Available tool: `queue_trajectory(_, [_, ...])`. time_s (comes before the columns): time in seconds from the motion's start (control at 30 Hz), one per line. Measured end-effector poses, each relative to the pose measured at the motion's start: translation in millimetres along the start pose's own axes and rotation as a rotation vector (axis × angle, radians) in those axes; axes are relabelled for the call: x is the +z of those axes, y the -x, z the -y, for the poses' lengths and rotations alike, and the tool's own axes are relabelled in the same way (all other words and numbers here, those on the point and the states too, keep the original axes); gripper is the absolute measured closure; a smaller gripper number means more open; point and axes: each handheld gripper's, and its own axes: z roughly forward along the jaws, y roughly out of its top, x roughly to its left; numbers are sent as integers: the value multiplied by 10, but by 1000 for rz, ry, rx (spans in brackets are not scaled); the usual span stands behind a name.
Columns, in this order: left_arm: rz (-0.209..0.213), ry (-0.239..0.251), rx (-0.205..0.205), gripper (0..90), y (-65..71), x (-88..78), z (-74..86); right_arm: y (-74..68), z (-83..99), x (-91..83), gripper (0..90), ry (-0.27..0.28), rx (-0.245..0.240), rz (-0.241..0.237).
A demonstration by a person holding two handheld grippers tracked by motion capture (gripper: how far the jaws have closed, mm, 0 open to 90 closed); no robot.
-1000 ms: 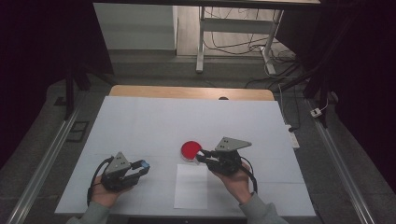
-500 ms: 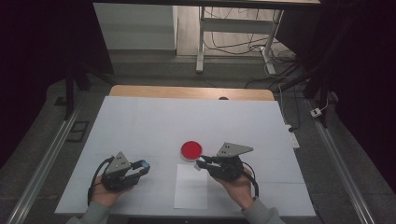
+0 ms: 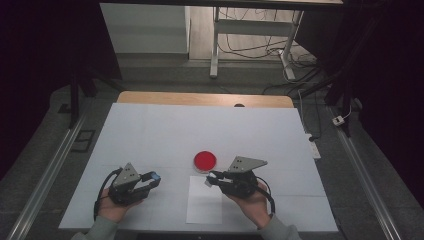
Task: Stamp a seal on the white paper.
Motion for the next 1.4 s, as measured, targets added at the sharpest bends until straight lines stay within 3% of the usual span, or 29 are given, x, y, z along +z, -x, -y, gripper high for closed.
queue_trajectory(1.13, [3,2,-2,655,-5,-4,2,-94,225,300,757,-157,-56,-13])
queue_trajectory(1.4, [5,-1,-1,655,0,4,1,-81,258,342,757,-159,-58,-3])
